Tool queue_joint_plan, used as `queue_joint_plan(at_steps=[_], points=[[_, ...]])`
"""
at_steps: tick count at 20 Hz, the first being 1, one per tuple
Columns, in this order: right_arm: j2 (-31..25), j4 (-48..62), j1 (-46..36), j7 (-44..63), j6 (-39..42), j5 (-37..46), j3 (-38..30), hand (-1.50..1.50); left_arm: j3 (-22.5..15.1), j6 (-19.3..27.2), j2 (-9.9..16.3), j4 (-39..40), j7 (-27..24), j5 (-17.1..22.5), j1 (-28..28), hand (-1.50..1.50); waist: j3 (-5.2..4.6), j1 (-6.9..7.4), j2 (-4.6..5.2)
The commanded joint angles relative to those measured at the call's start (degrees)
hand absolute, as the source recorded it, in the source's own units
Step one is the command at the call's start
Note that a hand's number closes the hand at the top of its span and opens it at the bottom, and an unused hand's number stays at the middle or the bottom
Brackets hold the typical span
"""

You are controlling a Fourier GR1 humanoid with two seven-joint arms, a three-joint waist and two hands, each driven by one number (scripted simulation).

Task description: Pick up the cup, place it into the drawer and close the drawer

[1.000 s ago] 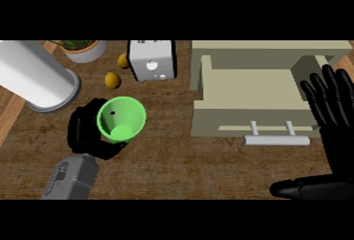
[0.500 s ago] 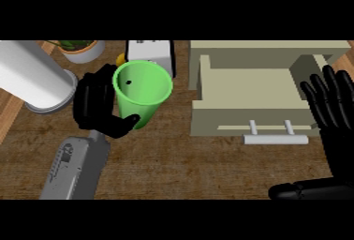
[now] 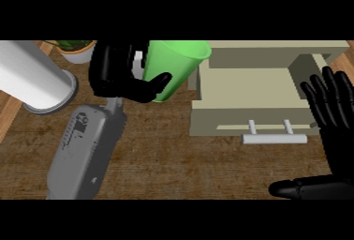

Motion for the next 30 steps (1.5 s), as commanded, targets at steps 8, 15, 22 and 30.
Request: queue_joint_plan(at_steps=[8,15,22,30], points=[[-0.9,5.7,-3.3,-2.6,1.2,-0.7,-1.9,-1.5,-3.0,6.3,-0.1,12.7,4.4,-0.9,-15.8,1.5,0.01,-0.21,0.17],[-2.7,0.8,-4.2,4.2,0.5,-3.9,-3.5,-1.5,-4.3,11.0,-0.1,29.0,-0.2,2.6,-26.0,1.5,0.0,-1.37,0.39],[-1.5,-3.2,-1.9,4.0,0.4,-2.1,-0.8,-1.5,-8.8,12.3,-0.1,40.8,-8.2,9.1,-29.6,1.5,0.0,-2.04,0.44],[-1.4,2.6,-5.4,1.9,0.8,-1.7,-1.0,-1.5,-16.8,15.1,-0.1,47.7,-6.7,16.7,-34.9,1.5,0.02,-2.86,0.67]])
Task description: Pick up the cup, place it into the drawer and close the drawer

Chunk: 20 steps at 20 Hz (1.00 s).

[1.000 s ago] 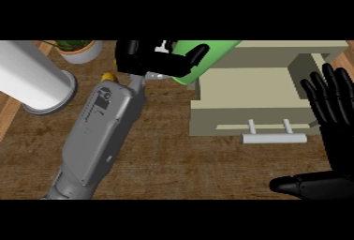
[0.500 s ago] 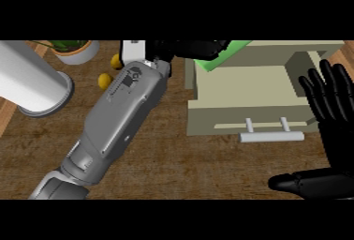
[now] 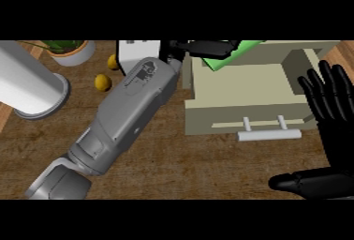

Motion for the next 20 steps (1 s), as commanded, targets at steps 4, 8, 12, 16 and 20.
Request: queue_joint_plan(at_steps=[4,8,12,16,20], points=[[0.2,1.2,-1.5,-0.9,0.7,0.2,1.1,-1.5,-9.2,4.3,0.0,6.7,-2.6,4.3,-3.2,1.5,0.04,-2.27,0.45],[-0.2,2.5,-2.3,-1.4,0.7,-0.6,-0.4,-1.5,-10.7,1.7,0.0,10.1,-3.1,6.1,-4.3,1.5,0.04,-2.32,0.63],[0.1,2.8,-5.1,1.0,-0.1,-0.4,1.0,-1.5,-15.5,3.0,0.0,11.3,-1.3,6.8,-4.2,1.5,0.03,-2.69,0.72],[-1.0,2.7,-4.4,-0.8,1.5,-2.1,-0.8,-1.5,-19.1,6.0,0.0,13.0,1.4,6.3,-6.5,-1.5,0.08,-4.13,1.01],[-0.3,1.6,-2.5,-0.1,2.6,-4.2,0.2,-1.5,-20.1,6.9,0.0,10.4,0.6,9.7,-5.2,-1.5,0.05,-3.9,0.87]])
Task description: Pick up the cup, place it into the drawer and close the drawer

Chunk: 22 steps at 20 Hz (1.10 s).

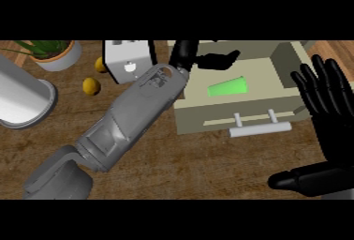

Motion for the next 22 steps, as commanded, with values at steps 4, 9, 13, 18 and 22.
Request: queue_joint_plan(at_steps=[4,9,13,18,22], points=[[0.0,-0.1,0.3,-0.3,1.5,-2.9,-0.4,-1.5,1.4,-1.3,0.0,-1.6,-3.5,5.9,-0.7,-1.5,-0.03,-0.22,0.23],[0.1,-2.8,1.3,3.0,1.4,-6.8,-1.0,-1.5,2.3,-2.4,0.0,-6.2,-9.6,10.0,2.3,-1.5,-0.08,1.84,-0.54],[-2.4,-1.3,-0.4,4.2,2.2,-10.2,-4.8,-1.5,5.7,-6.0,0.0,-6.9,-11.6,11.2,2.0,-1.5,-0.11,4.71,-1.03],[-4.1,-4.8,6.0,1.5,7.2,-8.6,-3.3,1.5,8.6,-2.4,0.8,-11.8,-5.8,11.0,3.0,-1.5,-0.09,5.97,-1.59],[-7.8,-4.9,5.4,-0.3,10.2,-0.2,-1.0,1.5,9.9,-5.1,6.5,-16.6,-7.2,11.4,8.6,-1.5,-0.13,6.99,-1.62]])
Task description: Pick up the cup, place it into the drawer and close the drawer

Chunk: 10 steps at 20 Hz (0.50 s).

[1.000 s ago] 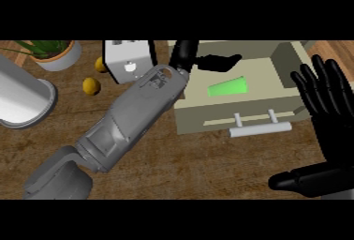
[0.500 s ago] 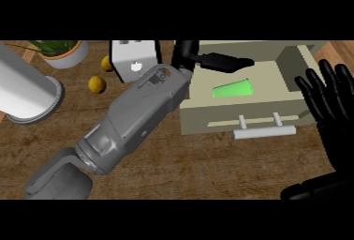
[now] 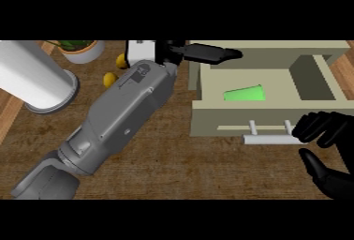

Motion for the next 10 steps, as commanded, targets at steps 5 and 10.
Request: queue_joint_plan(at_steps=[5,10], points=[[-4.4,-1.2,1.9,0.2,3.0,7.2,0.5,1.5,1.3,-0.2,10.4,-17.7,5.5,1.3,14.6,-1.5,-0.03,2.54,-0.61],[-3.9,-3.7,6.6,-1.1,3.9,14.8,5.0,1.5,2.4,0.5,16.6,-29.7,8.5,1.8,24.8,-1.5,0.01,2.09,-0.54]])
